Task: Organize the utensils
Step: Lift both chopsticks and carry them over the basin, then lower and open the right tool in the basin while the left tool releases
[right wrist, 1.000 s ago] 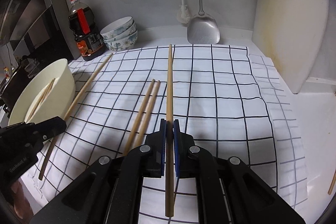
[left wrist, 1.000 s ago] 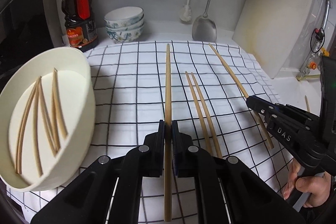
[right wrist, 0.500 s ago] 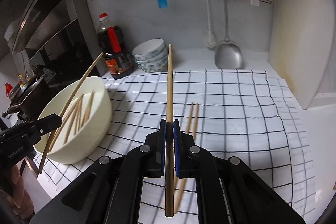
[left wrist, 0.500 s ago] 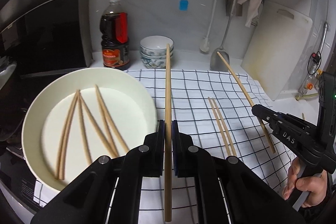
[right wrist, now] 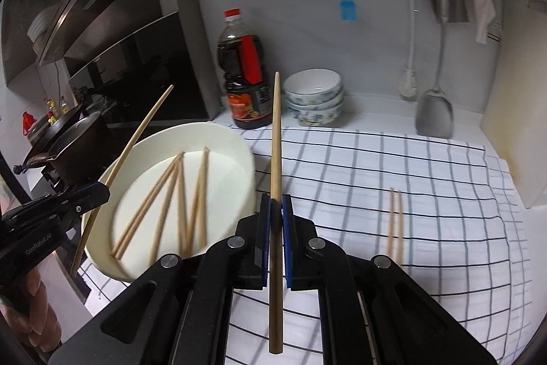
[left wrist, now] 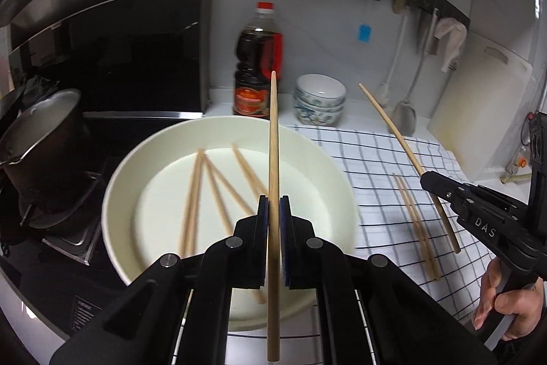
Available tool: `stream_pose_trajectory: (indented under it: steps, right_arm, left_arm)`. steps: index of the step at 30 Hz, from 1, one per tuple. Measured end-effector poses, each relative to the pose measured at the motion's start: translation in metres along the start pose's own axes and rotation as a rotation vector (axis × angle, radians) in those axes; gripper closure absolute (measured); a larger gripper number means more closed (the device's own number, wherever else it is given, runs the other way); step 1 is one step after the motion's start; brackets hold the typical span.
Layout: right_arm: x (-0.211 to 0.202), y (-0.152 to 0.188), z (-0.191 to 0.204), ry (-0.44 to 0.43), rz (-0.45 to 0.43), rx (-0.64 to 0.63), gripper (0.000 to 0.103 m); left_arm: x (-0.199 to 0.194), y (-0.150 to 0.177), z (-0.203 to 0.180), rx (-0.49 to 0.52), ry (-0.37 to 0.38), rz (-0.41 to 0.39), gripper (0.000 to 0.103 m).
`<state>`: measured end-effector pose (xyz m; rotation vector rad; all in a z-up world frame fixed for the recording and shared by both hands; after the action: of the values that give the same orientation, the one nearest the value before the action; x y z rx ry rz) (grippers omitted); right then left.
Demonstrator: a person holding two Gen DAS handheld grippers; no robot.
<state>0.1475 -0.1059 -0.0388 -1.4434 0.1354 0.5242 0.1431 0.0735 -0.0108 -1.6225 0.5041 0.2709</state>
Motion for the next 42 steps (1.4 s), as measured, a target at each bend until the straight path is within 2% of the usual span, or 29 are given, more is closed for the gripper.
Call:
stream_pose_trajectory:
  steps: [6,12,18,25,26,28,30,31,34,42]
  right_arm:
    - [0.031,-0.001,0.054,-0.070,0.039,-0.036,0.096]
    - [0.067,0.009,0.100,-0.136,0.104,-0.059,0.096]
    - [0.096,0.022,0.116,-0.151,0.175,-0.046,0.096]
    - [0.109,0.032,0.113,-0.129,0.223,-0.056,0.096]
    - [0.109,0.032,0.113,-0.125,0.224,-0.061,0.096]
    - [0.107,0.030,0.111,-0.115,0.213,-0.066,0.088]
    - [0.101,0.026,0.105,-0.095,0.190,-0.069,0.085]
    - [0.098,0.024,0.102,-0.090,0.181,-0.067,0.085]
    - [0.091,0.019,0.092,-0.079,0.167,-0.050,0.084]
    - [0.065,0.014,0.075,-0.061,0.118,-0.026,0.061]
  left_arm:
    - [0.008,0.004,0.051,-0.037,-0.062,0.020,0.096]
    - [0.027,0.011,0.082,-0.067,-0.085,0.060,0.096]
    - [0.047,0.018,0.087,-0.081,-0.069,0.102,0.096]
    - [0.065,0.029,0.084,-0.088,-0.064,0.148,0.095]
    - [0.065,0.030,0.085,-0.095,-0.062,0.152,0.093]
    - [0.064,0.031,0.087,-0.103,-0.067,0.151,0.076]
    - [0.057,0.029,0.092,-0.100,-0.099,0.118,0.034]
    - [0.053,0.026,0.095,-0.100,-0.114,0.094,0.031]
    - [0.042,0.022,0.101,-0.108,-0.136,0.063,0.030]
    - [0.021,0.019,0.096,-0.109,-0.151,0.031,0.017]
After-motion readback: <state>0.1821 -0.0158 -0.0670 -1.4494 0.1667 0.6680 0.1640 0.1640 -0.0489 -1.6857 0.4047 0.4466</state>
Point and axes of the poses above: each gripper's, at about its wrist camera, not at the fingertips, and x roughly the way its jaws point, z to its left, y to its underside, the point moved 9 cm from there along x, roughly the way its jaws point, and after that the axes turned 11 degrees about -z, right-handed, at the moved point
